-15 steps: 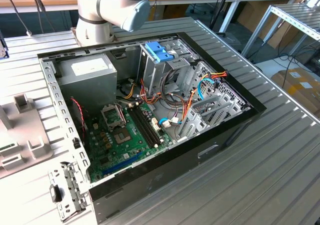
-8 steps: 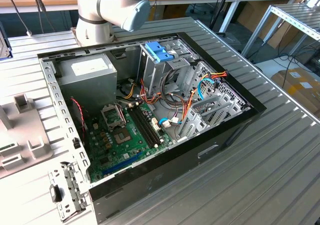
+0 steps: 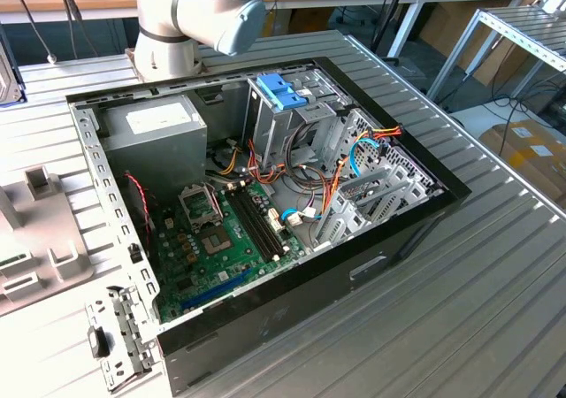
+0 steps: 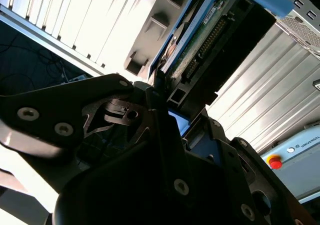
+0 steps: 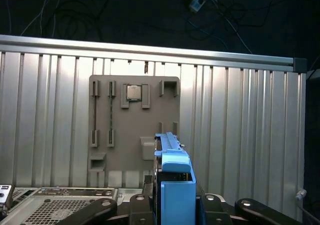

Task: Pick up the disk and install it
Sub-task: 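Pick up the disk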

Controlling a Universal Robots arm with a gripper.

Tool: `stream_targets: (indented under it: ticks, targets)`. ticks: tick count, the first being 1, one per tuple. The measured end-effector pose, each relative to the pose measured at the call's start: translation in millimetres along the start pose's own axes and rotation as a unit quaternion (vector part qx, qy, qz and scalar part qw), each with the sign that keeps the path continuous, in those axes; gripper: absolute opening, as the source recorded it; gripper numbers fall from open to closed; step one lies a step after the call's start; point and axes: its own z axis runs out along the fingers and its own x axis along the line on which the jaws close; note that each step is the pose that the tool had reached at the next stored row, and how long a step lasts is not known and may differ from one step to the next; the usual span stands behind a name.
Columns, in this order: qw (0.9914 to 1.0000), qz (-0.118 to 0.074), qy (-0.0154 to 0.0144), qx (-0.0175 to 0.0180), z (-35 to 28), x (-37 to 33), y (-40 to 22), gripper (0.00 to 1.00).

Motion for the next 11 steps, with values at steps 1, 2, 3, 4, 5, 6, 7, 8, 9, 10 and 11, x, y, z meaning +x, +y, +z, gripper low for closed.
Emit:
stream_targets:
  ticks: [1, 2, 3, 4, 5, 6, 7, 8, 9, 10, 11]
  targets:
    - [1.0, 0.0, 0.0, 0.0, 0.0, 0.2, -0.8, 0.37]
    - [1.0, 0.0, 0.0, 0.0, 0.0, 0.3, -1.4, 0.37]
    - [1.0, 0.0, 0.0, 0.0, 0.0, 0.7, -2.9, 0.37]
    - [1.0, 0.0, 0.0, 0.0, 0.0, 0.8, -3.6, 0.37]
    - [1.0, 0.0, 0.0, 0.0, 0.0, 1.0, -4.2, 0.37]
    - [1.0, 0.0, 0.0, 0.0, 0.0, 1.3, -5.4, 0.37]
    - [1.0, 0.0, 0.0, 0.0, 0.1, 1.4, -6.3, 0.37]
    - [1.0, 0.0, 0.0, 0.0, 0.1, 1.6, -7.2, 0.37]
    - [1.0, 0.0, 0.0, 0.0, 0.2, 1.7, -8.2, 0.37]
    - [1.0, 0.0, 0.0, 0.0, 0.2, 1.8, -8.6, 0.37]
    - [1.0, 0.0, 0.0, 0.0, 0.2, 1.8, -9.0, 0.37]
